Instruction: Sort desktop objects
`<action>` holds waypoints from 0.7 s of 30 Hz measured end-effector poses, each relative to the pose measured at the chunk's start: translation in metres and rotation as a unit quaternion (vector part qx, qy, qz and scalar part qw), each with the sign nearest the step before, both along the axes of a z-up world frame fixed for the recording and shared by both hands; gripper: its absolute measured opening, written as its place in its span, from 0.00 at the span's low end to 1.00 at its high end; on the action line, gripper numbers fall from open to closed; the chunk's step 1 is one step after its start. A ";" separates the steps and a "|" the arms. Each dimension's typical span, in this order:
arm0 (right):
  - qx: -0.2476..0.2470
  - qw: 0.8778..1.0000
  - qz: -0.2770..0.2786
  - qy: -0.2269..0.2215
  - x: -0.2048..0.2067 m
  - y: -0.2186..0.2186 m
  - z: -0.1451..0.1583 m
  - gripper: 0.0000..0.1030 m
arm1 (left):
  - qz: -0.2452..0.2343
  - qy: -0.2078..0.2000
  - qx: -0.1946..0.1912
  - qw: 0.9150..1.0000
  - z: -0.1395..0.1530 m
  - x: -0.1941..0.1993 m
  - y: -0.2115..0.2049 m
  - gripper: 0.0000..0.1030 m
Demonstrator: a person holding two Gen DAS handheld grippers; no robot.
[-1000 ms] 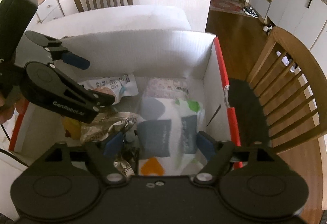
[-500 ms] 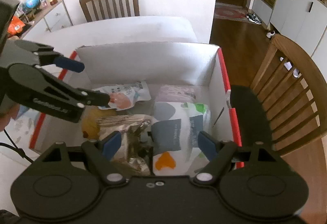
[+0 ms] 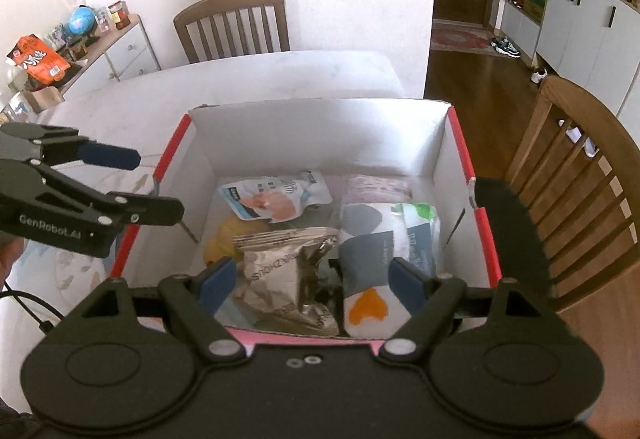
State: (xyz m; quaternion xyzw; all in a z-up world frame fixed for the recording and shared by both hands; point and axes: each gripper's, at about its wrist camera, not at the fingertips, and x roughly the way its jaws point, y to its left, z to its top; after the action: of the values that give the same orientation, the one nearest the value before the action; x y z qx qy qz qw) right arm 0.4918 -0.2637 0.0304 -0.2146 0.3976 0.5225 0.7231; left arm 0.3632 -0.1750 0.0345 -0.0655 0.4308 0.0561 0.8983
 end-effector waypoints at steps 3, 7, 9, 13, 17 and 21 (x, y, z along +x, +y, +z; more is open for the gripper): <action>0.005 1.000 -0.002 0.004 -0.003 -0.001 0.000 0.81 | 0.001 -0.008 0.001 1.000 0.000 -0.008 0.000 1.00; 0.012 1.000 -0.002 0.006 -0.009 -0.003 0.001 0.81 | 0.012 -0.012 0.005 1.000 0.000 -0.016 0.001 1.00; 0.015 1.000 -0.001 0.003 -0.011 -0.004 0.002 0.81 | 0.013 -0.016 0.000 1.000 0.000 -0.021 0.002 1.00; 0.024 1.000 -0.003 0.006 -0.016 -0.007 0.006 0.85 | 0.018 -0.021 -0.001 1.000 0.001 -0.032 0.003 1.00; 0.032 0.999 -0.004 0.018 -0.024 -0.008 0.010 0.86 | 0.018 -0.025 -0.002 1.000 0.002 -0.046 0.002 1.00; 0.046 0.999 -0.003 0.029 -0.033 -0.011 0.014 0.86 | 0.018 -0.023 -0.010 1.000 0.000 -0.060 0.003 1.00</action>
State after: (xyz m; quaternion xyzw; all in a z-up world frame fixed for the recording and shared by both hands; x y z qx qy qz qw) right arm 0.4590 -0.2747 0.0449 -0.1644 0.3948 0.5441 0.7218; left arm 0.3028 -0.1723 0.0341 -0.0830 0.4091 0.0662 0.9063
